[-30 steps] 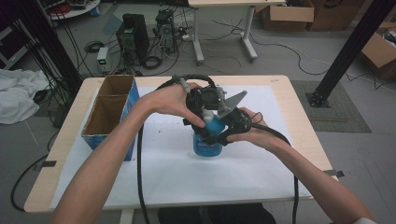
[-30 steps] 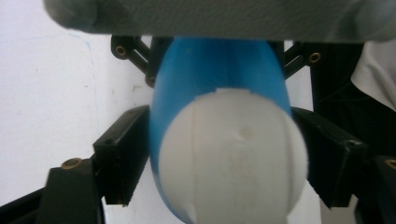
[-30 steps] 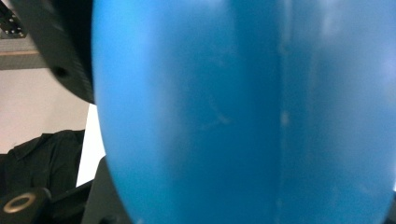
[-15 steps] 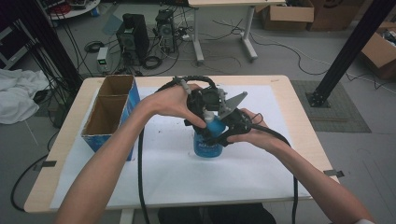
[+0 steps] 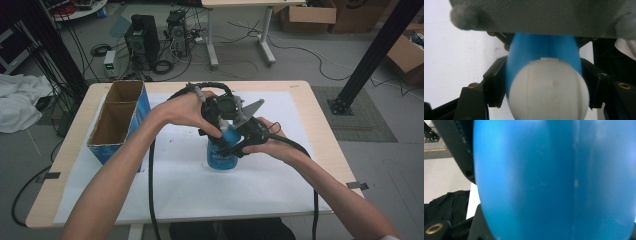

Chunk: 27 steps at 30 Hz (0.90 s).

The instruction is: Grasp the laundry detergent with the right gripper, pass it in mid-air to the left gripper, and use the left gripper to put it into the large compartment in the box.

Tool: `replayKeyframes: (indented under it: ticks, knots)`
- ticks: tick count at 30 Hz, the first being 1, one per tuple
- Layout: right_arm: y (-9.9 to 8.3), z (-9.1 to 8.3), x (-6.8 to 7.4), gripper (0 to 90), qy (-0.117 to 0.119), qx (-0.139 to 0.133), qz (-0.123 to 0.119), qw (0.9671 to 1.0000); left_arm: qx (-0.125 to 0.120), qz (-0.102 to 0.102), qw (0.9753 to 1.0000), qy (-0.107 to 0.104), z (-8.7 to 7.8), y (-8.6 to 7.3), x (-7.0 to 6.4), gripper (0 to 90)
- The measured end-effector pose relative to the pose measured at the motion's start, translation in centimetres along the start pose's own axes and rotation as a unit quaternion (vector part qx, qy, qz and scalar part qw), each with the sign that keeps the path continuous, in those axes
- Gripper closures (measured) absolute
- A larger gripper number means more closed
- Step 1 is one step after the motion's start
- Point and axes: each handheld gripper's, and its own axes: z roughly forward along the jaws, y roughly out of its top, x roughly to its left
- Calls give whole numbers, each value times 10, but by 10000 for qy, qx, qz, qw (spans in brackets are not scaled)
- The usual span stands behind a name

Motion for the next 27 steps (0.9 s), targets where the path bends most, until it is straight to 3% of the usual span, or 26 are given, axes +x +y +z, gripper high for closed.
replayKeyframes:
  ticks: [6,17,18,20,21,27]
  knots:
    - [0,1,0,450,5,-15,71,10000,14,-8,10000,-1,0,0,0,352]
    - [-1,1,0,450,17,-5,-33,10000,14,-6,10000,23,0,0,-1,373]
    - [-1,1,1,450,25,-26,50,10000,14,-6,10000,23,0,0,-1,373]
    - [-1,0,-1,450,9,6,-62,10000,14,-22,10000,20,0,0,-1,374]
    - [-1,1,1,451,14,-25,46,10000,24,-20,10000,17,0,0,-1,374]
    - [-2,2,1,449,42,-38,24,10000,84,-30,10000,10,1,1,-1,379]
